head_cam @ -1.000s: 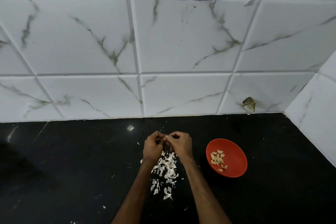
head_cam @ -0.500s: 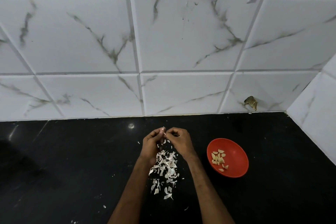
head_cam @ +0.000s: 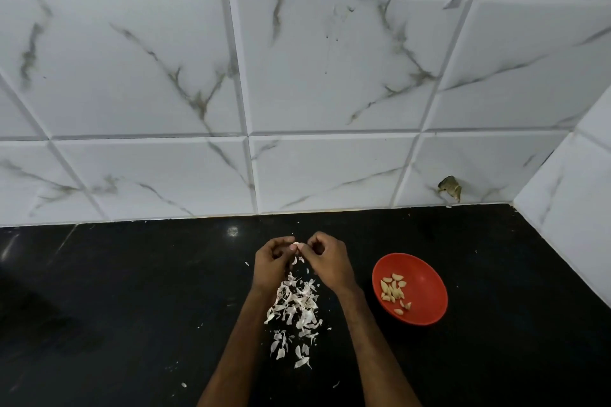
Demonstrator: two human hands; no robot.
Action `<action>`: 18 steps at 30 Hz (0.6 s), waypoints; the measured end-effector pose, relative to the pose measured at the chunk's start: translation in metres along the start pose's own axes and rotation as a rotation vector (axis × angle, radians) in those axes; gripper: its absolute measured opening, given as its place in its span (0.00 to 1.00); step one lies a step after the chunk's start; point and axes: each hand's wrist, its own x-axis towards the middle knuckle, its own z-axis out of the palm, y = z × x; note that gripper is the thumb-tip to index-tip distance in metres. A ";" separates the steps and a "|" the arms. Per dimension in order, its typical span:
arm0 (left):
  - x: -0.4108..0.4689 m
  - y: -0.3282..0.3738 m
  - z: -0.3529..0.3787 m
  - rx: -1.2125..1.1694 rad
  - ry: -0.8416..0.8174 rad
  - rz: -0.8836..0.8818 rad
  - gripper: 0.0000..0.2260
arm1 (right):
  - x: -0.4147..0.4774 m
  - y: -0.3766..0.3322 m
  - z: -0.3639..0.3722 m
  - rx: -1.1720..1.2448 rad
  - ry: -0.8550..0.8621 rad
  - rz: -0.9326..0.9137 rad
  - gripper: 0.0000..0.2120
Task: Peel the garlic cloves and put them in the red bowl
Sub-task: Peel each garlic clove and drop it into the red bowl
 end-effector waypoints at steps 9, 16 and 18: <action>0.001 0.001 0.003 0.072 0.019 0.024 0.04 | -0.001 -0.002 0.003 -0.067 0.028 -0.152 0.03; 0.000 0.001 0.003 0.007 0.038 0.008 0.04 | 0.001 0.003 0.009 -0.070 0.018 -0.101 0.04; 0.000 0.001 0.004 -0.012 0.030 -0.001 0.03 | 0.000 0.003 0.009 -0.018 0.041 -0.054 0.04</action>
